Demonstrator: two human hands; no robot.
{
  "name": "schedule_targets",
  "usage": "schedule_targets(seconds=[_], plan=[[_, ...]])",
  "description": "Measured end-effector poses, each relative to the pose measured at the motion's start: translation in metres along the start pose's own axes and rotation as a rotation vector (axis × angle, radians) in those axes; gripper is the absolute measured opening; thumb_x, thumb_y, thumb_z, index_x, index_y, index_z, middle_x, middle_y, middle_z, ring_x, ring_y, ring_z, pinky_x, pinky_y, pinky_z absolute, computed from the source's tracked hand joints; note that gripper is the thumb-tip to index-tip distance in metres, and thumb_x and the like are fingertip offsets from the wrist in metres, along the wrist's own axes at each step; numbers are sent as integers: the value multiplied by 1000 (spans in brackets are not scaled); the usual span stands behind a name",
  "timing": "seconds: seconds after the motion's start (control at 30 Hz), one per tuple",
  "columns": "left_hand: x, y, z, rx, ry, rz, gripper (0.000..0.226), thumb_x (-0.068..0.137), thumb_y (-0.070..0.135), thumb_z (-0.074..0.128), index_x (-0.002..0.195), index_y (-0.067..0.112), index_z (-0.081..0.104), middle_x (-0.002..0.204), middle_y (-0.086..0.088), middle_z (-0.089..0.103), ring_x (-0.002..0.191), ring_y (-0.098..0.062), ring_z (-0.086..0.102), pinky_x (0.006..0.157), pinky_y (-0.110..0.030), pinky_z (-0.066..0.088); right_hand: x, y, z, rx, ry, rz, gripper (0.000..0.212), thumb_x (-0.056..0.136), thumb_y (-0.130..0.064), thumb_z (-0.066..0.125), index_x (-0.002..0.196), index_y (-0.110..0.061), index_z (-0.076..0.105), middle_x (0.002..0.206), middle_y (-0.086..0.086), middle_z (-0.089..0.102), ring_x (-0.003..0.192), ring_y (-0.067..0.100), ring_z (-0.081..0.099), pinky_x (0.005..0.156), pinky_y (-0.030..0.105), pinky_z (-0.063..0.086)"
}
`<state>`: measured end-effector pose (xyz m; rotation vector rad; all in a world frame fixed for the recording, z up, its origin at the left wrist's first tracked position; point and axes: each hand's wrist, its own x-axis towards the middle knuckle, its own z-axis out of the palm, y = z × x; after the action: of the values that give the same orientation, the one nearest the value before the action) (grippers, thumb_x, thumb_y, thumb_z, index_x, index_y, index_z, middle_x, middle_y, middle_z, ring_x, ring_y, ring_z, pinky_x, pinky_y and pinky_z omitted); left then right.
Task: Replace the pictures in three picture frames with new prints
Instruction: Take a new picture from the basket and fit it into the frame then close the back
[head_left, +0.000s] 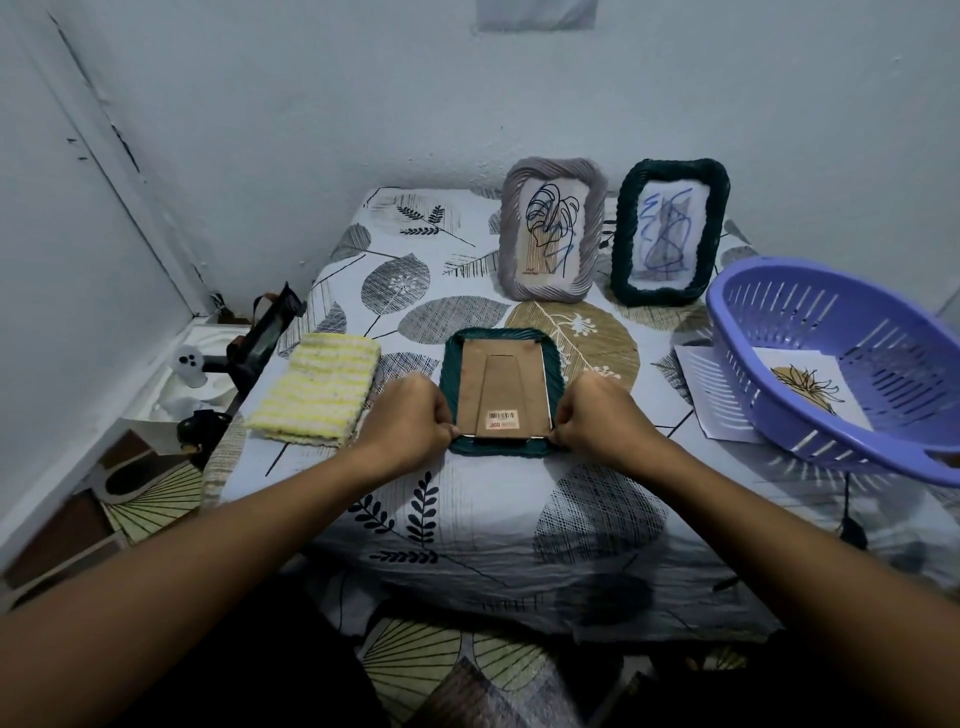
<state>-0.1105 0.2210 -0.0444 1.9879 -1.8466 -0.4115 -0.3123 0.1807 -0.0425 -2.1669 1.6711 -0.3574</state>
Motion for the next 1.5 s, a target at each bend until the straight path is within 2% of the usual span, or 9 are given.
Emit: schedule_targets(seconds=[0.13, 0.23, 0.37, 0.6, 0.93, 1.07, 1.2, 1.3, 1.5], plan=[[-5, -2, 8, -13, 78, -6, 9, 78, 19, 75, 71, 13, 76, 75, -3, 72, 75, -19, 64, 64, -26, 48, -1, -1, 1, -3, 3, -6, 13, 75, -11, 76, 80, 1, 72, 82, 13, 68, 79, 28, 63, 67, 34, 52], [-10, -3, 14, -11, 142, -4, 7, 80, 17, 73, 74, 14, 75, 88, -2, 69, 94, -21, 57, 73, -31, 47, -1, -1, 1, -1, 6, -3, 14, 76, -11, 76, 82, 0, 71, 82, 13, 67, 79, 28, 63, 66, 32, 50], [-12, -5, 18, -77, 155, -31, 3, 82, 13, 70, 80, 12, 73, 105, 0, 61, 112, -19, 42, 80, -19, 25, -3, -2, 0, 1, 8, -1, 15, 75, -12, 76, 82, 0, 71, 82, 12, 66, 80, 27, 62, 67, 33, 51], [-13, -7, 23, -149, 161, -19, 9, 83, 6, 67, 88, 9, 75, 111, -4, 58, 112, -19, 41, 83, -16, 22, -5, -3, -1, 12, 20, -6, 12, 75, -9, 77, 76, 1, 73, 80, 14, 68, 78, 29, 63, 68, 36, 53], [-9, -13, 22, -94, 166, 83, 6, 82, 9, 69, 83, 9, 75, 102, -2, 59, 107, -17, 45, 80, -15, 25, -12, -7, -3, 45, 37, -20, 4, 78, -6, 76, 81, -7, 78, 72, 0, 59, 72, 15, 54, 65, 23, 38], [-9, -16, 23, -44, 180, 167, 7, 81, 7, 69, 81, 8, 76, 101, -2, 65, 103, -21, 50, 83, -22, 33, -14, -5, -3, 60, 32, -18, 8, 78, -3, 74, 81, -8, 78, 77, 4, 68, 73, 17, 58, 66, 26, 45], [-5, -21, 18, 12, 116, 375, 11, 74, 5, 66, 77, 6, 76, 107, -8, 71, 103, -26, 61, 90, -34, 48, -14, -5, -2, 78, 28, -6, 9, 77, -2, 73, 80, -9, 78, 74, 2, 65, 74, 19, 61, 67, 27, 47], [0, -22, 12, -33, 54, 425, 16, 74, 10, 70, 87, 6, 77, 105, -10, 72, 103, -22, 66, 94, -32, 49, -15, -5, -2, 79, 25, 3, 10, 78, -1, 71, 79, -8, 78, 72, 2, 66, 74, 20, 61, 65, 25, 43], [11, -22, 16, -46, -4, 497, 30, 78, 14, 75, 106, 5, 72, 124, -11, 63, 123, -20, 54, 109, -36, 38, -16, -5, -2, 112, 33, 23, 9, 79, 1, 69, 79, -4, 77, 76, 7, 71, 69, 14, 57, 64, 21, 40]])
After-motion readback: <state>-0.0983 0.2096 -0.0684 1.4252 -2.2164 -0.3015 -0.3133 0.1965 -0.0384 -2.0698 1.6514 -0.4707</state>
